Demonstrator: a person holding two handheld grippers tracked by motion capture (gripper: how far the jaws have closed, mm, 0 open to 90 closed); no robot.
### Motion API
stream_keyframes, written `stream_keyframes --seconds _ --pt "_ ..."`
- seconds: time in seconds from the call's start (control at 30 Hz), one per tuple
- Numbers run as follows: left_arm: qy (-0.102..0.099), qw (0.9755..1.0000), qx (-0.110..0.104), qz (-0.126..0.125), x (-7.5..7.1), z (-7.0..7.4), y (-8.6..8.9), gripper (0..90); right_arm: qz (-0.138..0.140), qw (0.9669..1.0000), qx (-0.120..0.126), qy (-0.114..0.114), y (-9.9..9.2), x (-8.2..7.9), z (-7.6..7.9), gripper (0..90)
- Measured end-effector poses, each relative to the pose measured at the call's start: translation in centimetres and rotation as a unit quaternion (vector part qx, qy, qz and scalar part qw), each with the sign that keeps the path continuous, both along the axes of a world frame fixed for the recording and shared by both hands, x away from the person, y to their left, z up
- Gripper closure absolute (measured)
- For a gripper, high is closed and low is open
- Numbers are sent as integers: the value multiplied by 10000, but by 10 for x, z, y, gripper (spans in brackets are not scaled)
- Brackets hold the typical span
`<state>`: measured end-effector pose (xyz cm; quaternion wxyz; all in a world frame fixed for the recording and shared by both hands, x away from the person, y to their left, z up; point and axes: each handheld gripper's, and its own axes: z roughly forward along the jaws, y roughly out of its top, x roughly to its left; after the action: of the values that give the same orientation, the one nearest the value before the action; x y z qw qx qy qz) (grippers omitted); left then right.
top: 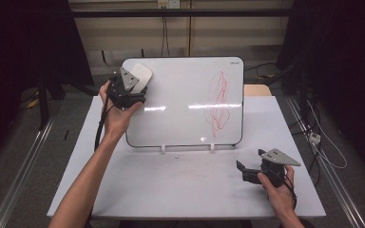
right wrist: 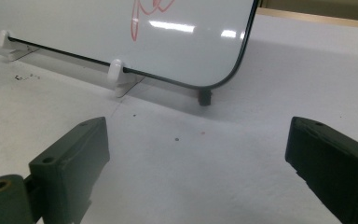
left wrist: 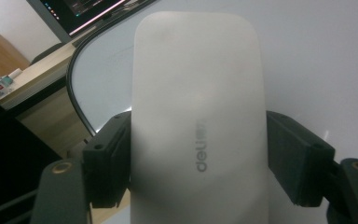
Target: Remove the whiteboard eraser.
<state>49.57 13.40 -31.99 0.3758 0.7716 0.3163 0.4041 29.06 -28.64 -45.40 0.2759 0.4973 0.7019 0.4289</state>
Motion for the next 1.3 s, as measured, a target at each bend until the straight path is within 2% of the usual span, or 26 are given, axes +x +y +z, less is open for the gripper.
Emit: stream_keyframes --seconds 0.4,1.03,1.17,1.3 --pt "60 9999 85 2 -2 3 -1 311 13 10000 -21 -18 1 0 0 62" --pt "176 9995 -228 -145 -1 6 7 313 15 10000 13 16 0 1 0 62" --pt "252 9990 -319 -195 -1 7 9 313 18 10000 6 11 1 1 0 61" --pt "283 9989 -308 -223 -1 7 10 313 13 10000 20 40 1 2 -1 59"
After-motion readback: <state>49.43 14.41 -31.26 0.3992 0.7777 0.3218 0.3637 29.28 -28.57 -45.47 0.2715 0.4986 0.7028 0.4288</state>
